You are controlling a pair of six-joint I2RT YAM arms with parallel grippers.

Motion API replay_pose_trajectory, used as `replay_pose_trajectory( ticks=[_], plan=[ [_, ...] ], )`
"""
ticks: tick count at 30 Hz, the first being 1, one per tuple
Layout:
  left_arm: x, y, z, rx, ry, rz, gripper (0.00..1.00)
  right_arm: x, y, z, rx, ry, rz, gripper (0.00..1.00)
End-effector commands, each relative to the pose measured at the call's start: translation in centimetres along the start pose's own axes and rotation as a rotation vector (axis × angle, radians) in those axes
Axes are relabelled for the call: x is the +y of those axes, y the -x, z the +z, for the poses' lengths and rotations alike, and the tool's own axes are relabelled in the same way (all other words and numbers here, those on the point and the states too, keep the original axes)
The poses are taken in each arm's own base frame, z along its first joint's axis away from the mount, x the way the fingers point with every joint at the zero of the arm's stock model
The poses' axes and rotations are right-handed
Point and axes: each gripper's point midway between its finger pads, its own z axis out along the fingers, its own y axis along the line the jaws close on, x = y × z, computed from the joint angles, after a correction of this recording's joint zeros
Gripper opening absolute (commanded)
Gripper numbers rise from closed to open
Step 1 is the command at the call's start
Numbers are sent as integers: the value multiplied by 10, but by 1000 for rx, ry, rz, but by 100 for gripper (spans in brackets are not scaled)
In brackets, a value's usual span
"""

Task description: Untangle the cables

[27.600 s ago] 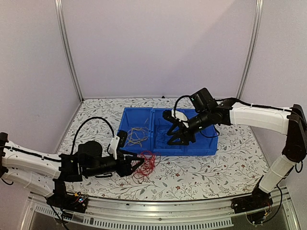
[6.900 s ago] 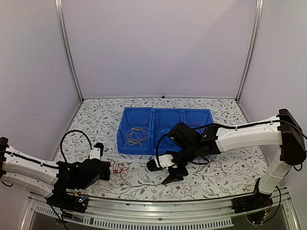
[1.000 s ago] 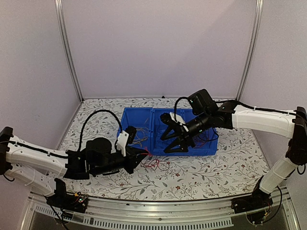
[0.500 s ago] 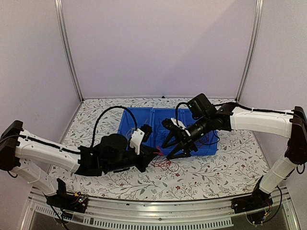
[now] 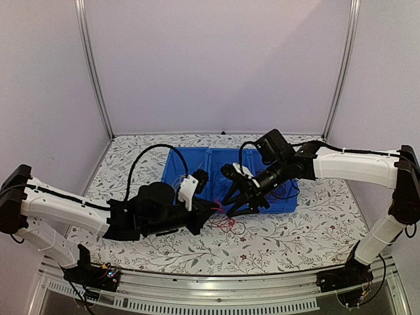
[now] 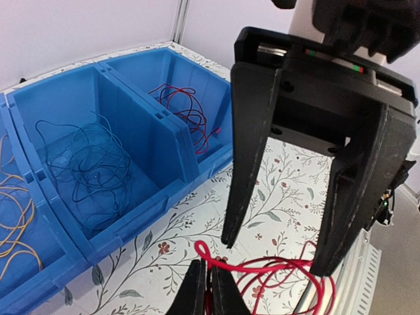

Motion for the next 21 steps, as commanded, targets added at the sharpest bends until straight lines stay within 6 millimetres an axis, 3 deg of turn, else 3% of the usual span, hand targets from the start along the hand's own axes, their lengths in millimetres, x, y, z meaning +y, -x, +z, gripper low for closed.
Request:
replay_pose_trajectory(
  ticks=[1, 11, 16, 21],
  plan=[
    [-9, 11, 0, -27, -16, 7, 0, -2, -4, 6, 11, -7, 0, 41],
    [-5, 8, -3, -27, -5, -1, 0, -2, 1, 4, 0, -24, -19, 0],
    [11, -5, -2, 7, 71, -20, 6, -1, 5, -2, 2, -47, -45, 0],
    [55, -34, -4, 79, 253, -63, 8, 12, 18, -16, -47, -3, -70, 0]
  ],
)
